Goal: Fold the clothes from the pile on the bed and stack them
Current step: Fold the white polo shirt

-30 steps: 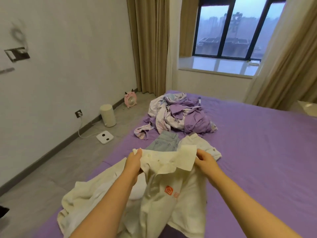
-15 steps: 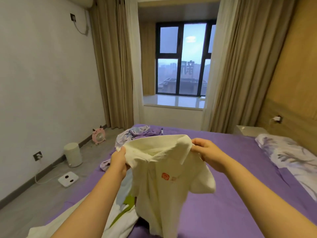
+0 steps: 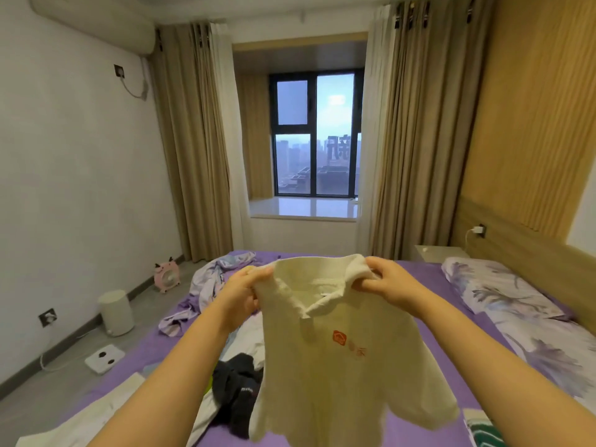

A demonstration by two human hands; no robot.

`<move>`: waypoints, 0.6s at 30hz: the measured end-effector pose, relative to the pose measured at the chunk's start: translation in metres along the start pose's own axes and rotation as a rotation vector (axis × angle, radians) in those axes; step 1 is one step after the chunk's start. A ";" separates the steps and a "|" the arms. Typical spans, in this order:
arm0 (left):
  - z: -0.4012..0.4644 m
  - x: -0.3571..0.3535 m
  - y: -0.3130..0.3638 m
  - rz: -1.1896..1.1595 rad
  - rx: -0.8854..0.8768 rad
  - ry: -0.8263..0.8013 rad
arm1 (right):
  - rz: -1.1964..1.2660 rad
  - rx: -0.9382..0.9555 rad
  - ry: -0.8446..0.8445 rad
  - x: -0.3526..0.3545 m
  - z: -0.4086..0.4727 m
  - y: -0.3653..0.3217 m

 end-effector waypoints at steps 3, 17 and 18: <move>-0.017 -0.049 -0.009 0.123 0.002 -0.171 | 0.146 0.012 0.049 0.024 -0.014 0.005; -0.063 -0.195 -0.164 -0.054 0.441 -0.452 | 0.310 -0.026 -0.022 0.093 -0.074 0.020; -0.065 -0.200 -0.170 -0.075 0.477 -0.465 | 0.311 -0.026 -0.033 0.098 -0.080 0.019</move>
Point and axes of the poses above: each hand's wrist, its own z-axis towards the middle knuckle, its own x-axis out of the back of the hand, y = z × x, the point moved 10 cm from there along z, towards the middle knuckle, and after that the axes turned 6 degrees about -z, right-handed, at the moved point
